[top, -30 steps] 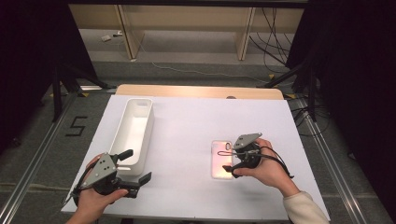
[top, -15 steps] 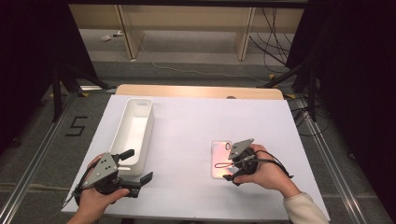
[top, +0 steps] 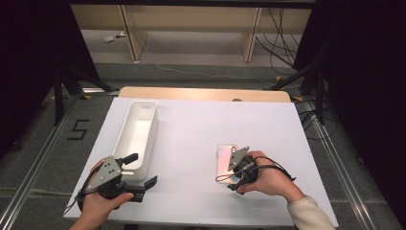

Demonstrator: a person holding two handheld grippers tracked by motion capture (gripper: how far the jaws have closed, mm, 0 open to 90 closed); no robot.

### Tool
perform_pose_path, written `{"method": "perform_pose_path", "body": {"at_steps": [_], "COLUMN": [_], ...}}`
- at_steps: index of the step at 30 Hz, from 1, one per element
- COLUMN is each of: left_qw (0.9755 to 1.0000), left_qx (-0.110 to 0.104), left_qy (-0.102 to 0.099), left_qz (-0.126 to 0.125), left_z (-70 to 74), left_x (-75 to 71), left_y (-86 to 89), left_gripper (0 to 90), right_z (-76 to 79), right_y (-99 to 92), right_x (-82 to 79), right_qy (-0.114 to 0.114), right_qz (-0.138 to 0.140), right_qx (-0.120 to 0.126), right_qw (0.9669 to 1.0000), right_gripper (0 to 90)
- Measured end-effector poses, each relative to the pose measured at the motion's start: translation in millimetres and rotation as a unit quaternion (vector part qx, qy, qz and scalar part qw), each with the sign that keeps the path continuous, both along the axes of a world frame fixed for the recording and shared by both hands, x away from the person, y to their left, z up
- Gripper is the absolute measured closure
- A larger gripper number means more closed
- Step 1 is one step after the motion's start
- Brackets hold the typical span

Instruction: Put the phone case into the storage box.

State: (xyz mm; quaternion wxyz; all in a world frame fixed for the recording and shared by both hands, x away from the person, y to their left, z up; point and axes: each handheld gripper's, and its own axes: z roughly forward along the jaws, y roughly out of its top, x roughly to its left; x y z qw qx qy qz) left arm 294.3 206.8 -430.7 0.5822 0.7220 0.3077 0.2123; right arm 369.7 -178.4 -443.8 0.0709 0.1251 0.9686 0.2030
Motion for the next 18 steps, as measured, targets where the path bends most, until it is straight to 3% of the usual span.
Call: {"method": "perform_pose_path", "body": {"at_steps": [14,18], "left_qw": [0.9998,0.9999], "left_qx": [0.005,0.005], "left_qy": [-0.019,-0.015], "left_qz": [-0.005,0.0], "left_z": [1.5,2.4], "left_x": [-6.8,-9.3], "left_y": [4.0,4.6], "left_gripper": [1.1,1.1], "right_z": [3.3,2.5], "right_y": [18.6,26.1], "right_x": [0.3,2.0], "right_qy": [0.005,-0.003], "right_qz": [0.021,0.026], "right_qx": [-0.042,-0.066], "right_qw": [0.9989,0.9975], "right_gripper": [48.1,51.8]}}
